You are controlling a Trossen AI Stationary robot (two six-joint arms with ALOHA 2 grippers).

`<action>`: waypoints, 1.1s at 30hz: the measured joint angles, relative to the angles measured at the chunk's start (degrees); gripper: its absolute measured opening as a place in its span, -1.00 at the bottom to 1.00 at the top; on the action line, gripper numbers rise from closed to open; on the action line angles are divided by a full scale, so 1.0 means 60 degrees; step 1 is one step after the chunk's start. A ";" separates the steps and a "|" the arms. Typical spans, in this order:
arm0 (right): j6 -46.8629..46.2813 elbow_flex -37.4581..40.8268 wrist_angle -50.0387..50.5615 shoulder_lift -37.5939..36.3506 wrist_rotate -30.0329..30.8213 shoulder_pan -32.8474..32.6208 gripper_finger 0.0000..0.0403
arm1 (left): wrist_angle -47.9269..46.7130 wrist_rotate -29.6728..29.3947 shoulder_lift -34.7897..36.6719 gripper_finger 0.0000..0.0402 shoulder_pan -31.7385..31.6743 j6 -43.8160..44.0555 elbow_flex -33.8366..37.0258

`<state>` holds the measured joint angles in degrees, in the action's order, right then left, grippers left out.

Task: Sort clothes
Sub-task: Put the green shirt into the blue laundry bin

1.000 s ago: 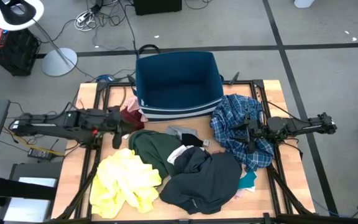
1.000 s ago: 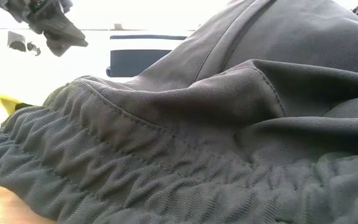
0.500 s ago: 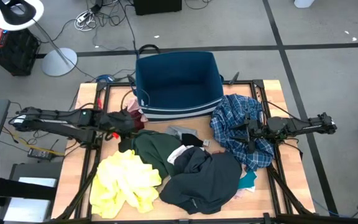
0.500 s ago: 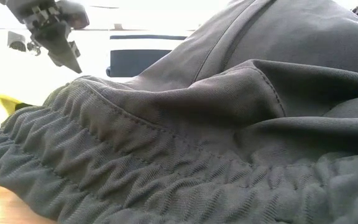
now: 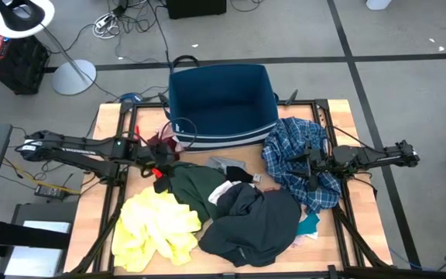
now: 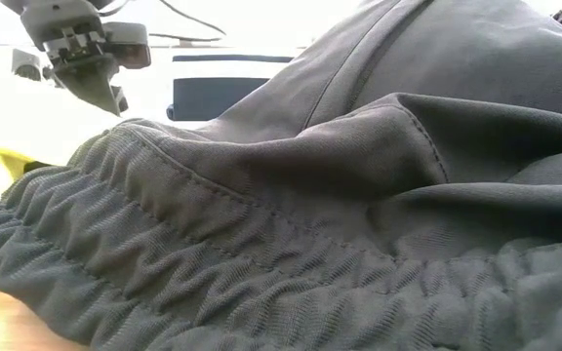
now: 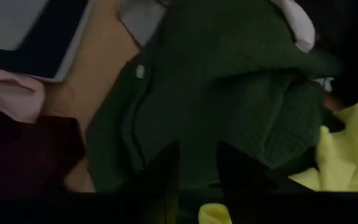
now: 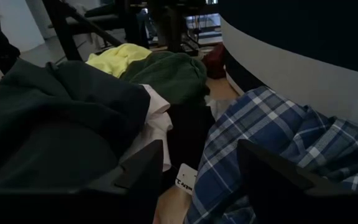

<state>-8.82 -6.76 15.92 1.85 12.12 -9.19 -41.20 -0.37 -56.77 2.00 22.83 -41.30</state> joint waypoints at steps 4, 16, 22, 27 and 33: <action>0.0000 0.0000 0.0000 0.0000 -0.0004 0.0004 0.03 | 0.0277 0.0344 -0.0336 -0.33 0.0000 0.0015 0.0000; 0.0000 0.0000 -0.0007 0.0002 0.0000 0.0003 0.03 | 0.1370 0.1262 -0.1453 -0.21 0.0461 -0.0239 -0.0004; 0.0000 0.0000 -0.0033 0.0001 -0.0001 0.0002 0.03 | 0.1119 -0.0002 -0.2441 -0.21 0.1015 -0.0447 -0.0004; 0.0000 0.0000 -0.0062 0.0000 0.0000 0.0002 0.03 | 0.1165 -0.0172 -0.3167 -0.43 0.1071 -0.0233 -0.0042; 0.0000 0.0000 -0.0074 0.0000 -0.0001 0.0002 0.03 | 0.0579 0.0118 -0.3236 -0.95 0.1071 -0.0146 -0.0931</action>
<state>-8.82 -6.76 15.48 1.85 12.11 -9.18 -37.72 0.34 -76.18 8.43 21.95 -46.88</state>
